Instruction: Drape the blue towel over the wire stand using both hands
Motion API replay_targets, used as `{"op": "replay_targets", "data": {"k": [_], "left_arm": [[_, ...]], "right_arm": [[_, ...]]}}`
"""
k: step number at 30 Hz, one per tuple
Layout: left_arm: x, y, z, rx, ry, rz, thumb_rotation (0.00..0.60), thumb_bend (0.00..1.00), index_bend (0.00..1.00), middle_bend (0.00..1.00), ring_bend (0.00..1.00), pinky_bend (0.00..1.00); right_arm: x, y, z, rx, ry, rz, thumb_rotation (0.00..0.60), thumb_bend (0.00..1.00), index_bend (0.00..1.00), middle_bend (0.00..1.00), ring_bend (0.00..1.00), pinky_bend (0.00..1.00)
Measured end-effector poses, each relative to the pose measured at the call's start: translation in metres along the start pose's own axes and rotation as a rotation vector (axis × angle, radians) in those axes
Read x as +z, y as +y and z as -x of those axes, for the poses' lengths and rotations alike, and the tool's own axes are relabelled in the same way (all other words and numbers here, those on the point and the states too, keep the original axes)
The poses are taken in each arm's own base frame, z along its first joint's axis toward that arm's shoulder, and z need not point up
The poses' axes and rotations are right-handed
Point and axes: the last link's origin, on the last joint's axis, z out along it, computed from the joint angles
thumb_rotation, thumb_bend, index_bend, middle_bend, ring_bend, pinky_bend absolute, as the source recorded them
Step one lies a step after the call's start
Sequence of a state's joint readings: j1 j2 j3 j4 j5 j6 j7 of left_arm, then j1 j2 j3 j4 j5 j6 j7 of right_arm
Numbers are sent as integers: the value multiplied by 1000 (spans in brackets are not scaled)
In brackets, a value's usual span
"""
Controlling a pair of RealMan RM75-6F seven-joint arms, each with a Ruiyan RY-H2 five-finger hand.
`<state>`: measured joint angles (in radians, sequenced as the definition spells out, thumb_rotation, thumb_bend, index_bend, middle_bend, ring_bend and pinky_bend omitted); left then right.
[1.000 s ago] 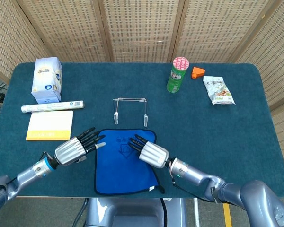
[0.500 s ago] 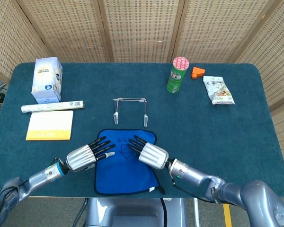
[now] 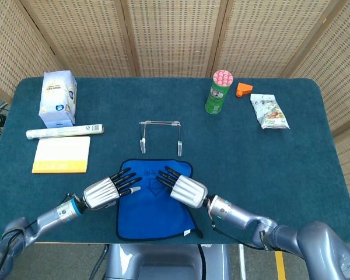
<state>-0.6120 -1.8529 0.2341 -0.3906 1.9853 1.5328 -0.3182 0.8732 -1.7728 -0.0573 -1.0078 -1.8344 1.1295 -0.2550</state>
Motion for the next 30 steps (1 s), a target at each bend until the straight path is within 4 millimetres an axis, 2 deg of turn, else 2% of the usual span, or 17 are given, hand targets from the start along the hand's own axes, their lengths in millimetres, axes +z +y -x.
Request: {"op": "replay_targets", "data": {"k": [11,21,24,26,30], "left_arm": [[10,3,5,-18,-17,4,600,117,191,0,0,0],[22,10,6,-36,-6,17,600,160,261,0,0,0],[24,11,8,-43,-9,9,600,218,267,0,0,0],[25,13,9,-48,-8,3,600,298,267,0,0,0],[27,14,9,-48,-6,3,600,398,271,0,0,0]], "right_arm": [[2,1,0,5,-5,7,600,517,598,132,0,101],[1,0,-2,11,1,7,600,517,601,132,0,101],[1,0,-2,10,-1,7,600,517,601,132,0,101],[1,0,-3,9,-1,7,600,517,601,132,0,101],[0,0,-4,10,2,7,600,517,601,132,0,101]]}}
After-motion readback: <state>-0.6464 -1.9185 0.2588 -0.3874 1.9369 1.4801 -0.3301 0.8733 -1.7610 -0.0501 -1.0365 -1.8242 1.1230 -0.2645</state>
